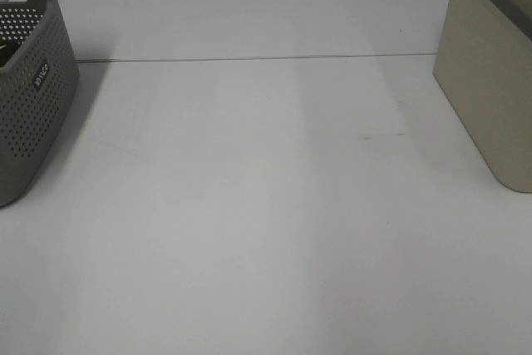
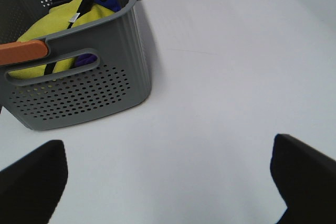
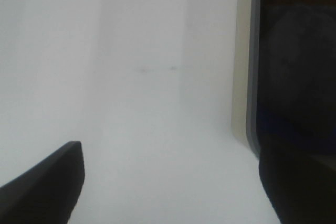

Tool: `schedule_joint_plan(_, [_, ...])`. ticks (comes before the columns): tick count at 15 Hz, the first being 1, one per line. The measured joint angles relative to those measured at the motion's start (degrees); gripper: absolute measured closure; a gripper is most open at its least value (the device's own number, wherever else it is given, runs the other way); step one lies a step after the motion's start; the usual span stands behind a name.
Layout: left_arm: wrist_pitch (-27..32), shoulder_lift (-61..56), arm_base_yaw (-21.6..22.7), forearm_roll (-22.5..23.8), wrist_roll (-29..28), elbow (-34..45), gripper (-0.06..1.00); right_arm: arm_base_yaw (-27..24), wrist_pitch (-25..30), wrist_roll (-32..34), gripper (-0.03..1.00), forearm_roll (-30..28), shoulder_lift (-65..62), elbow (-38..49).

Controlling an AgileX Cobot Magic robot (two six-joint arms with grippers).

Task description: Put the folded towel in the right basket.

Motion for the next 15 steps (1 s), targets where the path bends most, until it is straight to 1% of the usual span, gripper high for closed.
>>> schedule_joint_plan(2, [0.0,0.0,0.0,0.0,0.0,0.0,-0.04,0.0,-0.1,0.0,0.13,0.0,-7.3,12.4])
schedule_joint_plan(5, [0.0,0.0,0.0,0.0,0.0,0.0,-0.04,0.0,-0.2,0.1,0.13,0.0,-20.1,33.8])
schedule_joint_plan(8, [0.0,0.0,0.0,0.0,0.0,0.0,-0.04,0.0,-0.4,0.1,0.13,0.1,-34.4,50.2])
schedule_joint_plan(11, [0.0,0.0,0.0,0.0,0.0,0.0,-0.04,0.0,-0.3,0.0,0.13,0.1,-48.6,60.2])
schedule_joint_plan(12, [0.0,0.0,0.0,0.0,0.0,0.0,-0.04,0.0,-0.5,-0.3,0.13,0.2,-53.2,61.0])
schedule_joint_plan(14, [0.0,0.0,0.0,0.0,0.0,0.0,-0.04,0.0,-3.0,-2.8,0.13,0.5,-63.3,61.1])
schedule_joint_plan(15, [0.0,0.0,0.0,0.0,0.0,0.0,-0.04,0.0,-3.6,-3.3,0.13,0.5,-65.3,61.1])
